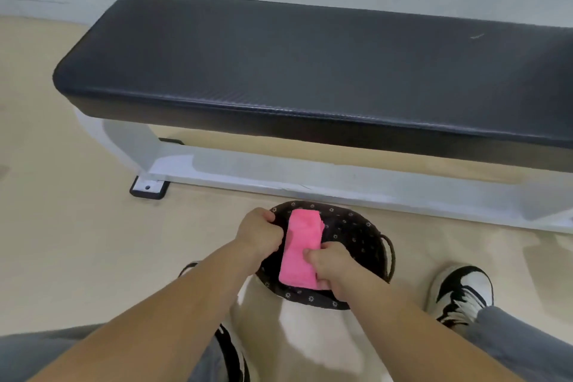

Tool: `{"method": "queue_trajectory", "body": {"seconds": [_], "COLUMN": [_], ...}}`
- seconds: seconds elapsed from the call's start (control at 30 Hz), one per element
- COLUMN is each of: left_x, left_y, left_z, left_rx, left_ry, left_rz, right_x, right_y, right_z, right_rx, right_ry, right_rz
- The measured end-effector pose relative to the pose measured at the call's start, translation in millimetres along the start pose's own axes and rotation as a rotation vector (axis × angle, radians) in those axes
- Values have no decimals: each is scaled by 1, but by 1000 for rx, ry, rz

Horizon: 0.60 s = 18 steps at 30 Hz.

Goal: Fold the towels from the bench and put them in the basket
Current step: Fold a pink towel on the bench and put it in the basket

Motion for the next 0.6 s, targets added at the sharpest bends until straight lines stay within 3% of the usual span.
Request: {"method": "queue_trajectory", "body": {"seconds": [0.1,0.3,0.6], "left_x": [3,35,60], "left_y": [22,31,66], "left_z": [26,45,50], "left_rx": [34,344,366], "left_ry": [-18,80,469], "left_rz": [63,505,1037], "right_x": [12,34,30], "right_y": [-3,-8,-7], "right_z": [39,82,98], "right_rx": [68,162,120], "right_ry": [-15,104,42], "right_rz": [32,117,179]}}
Point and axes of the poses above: each hand's wrist, its own z-axis towards the middle knuckle, its own x-axis out of the palm, y = z × x, the point moved 6 cm from there along z, towards the middle knuckle, and after that the axes turned 13 degrees about x, right-handed, at the moved point
